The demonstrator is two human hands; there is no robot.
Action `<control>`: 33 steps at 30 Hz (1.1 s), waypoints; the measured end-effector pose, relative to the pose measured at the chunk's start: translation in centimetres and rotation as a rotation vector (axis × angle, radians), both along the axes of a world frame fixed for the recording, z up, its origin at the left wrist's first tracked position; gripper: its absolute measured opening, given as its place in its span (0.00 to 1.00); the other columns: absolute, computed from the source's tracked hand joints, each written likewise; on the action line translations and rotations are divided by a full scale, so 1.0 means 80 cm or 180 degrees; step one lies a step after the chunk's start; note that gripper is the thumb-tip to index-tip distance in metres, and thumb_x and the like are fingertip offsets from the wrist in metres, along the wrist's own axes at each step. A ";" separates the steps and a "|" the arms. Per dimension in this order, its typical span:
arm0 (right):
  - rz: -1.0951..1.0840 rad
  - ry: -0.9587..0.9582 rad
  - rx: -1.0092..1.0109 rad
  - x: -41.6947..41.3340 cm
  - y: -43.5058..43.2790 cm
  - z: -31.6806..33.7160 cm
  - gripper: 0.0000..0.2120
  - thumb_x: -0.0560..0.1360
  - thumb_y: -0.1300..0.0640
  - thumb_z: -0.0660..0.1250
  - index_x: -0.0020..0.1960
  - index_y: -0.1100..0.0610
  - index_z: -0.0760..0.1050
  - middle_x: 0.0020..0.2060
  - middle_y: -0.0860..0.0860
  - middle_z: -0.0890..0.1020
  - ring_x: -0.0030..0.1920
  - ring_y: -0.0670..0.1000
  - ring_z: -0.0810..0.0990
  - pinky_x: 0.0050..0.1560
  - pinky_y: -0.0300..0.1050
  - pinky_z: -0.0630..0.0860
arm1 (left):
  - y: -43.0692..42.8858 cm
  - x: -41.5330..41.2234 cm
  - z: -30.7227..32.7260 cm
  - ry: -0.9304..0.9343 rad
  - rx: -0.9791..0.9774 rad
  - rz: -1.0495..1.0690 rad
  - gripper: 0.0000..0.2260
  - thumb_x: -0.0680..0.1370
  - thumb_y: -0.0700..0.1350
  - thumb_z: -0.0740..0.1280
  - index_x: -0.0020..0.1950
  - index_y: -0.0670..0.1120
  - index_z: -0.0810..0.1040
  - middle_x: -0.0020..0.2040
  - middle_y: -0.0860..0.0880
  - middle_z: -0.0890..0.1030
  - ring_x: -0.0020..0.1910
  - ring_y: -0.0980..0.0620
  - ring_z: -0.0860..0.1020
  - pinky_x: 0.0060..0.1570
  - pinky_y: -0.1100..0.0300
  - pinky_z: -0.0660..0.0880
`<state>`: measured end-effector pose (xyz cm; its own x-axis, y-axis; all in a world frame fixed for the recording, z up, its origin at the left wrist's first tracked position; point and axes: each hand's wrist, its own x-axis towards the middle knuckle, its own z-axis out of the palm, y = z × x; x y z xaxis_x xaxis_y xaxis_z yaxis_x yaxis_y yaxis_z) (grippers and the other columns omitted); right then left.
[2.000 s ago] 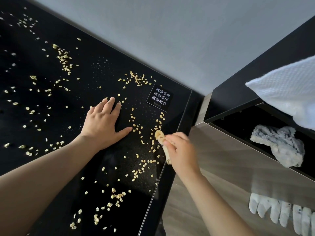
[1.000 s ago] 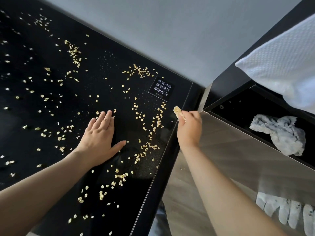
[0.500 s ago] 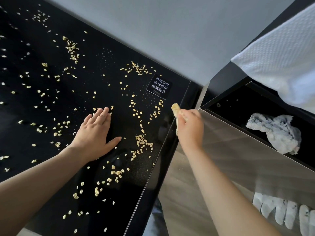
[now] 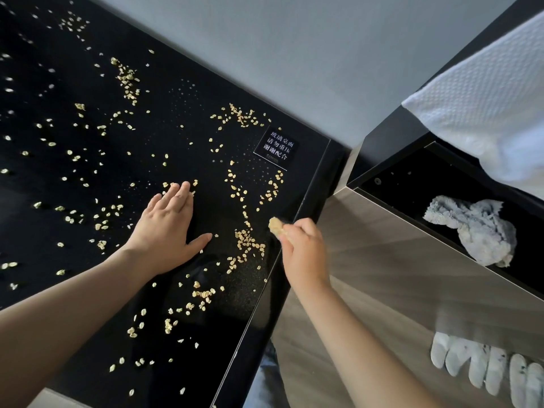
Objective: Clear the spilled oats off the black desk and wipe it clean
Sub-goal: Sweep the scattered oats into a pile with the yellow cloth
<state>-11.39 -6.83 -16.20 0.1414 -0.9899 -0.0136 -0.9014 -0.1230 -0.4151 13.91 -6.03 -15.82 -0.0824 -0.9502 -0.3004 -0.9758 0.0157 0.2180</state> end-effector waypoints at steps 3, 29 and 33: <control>0.0241 -0.0526 0.0455 0.015 0.030 0.016 0.09 0.78 0.57 0.65 0.51 0.58 0.82 0.45 0.46 0.73 0.41 0.45 0.74 0.37 0.28 0.68 | 0.002 0.002 0.002 -0.0012 -0.0001 -0.0025 0.40 0.76 0.65 0.58 0.77 0.38 0.55 0.79 0.44 0.47 0.78 0.46 0.46 0.76 0.50 0.47; 0.0049 0.0053 0.0367 -0.006 0.025 0.010 0.10 0.79 0.58 0.63 0.55 0.60 0.80 0.46 0.46 0.70 0.41 0.45 0.72 0.35 0.27 0.63 | 0.002 0.001 -0.001 -0.0014 0.0000 -0.0023 0.41 0.76 0.66 0.56 0.77 0.39 0.54 0.79 0.44 0.47 0.78 0.46 0.46 0.76 0.50 0.47; -0.0088 -0.0472 0.0951 0.000 0.050 0.019 0.10 0.78 0.56 0.63 0.53 0.57 0.82 0.46 0.44 0.73 0.42 0.41 0.75 0.39 0.26 0.68 | 0.001 0.002 0.002 -0.0001 0.0009 -0.0046 0.41 0.76 0.66 0.56 0.78 0.39 0.53 0.79 0.43 0.47 0.78 0.46 0.46 0.76 0.50 0.46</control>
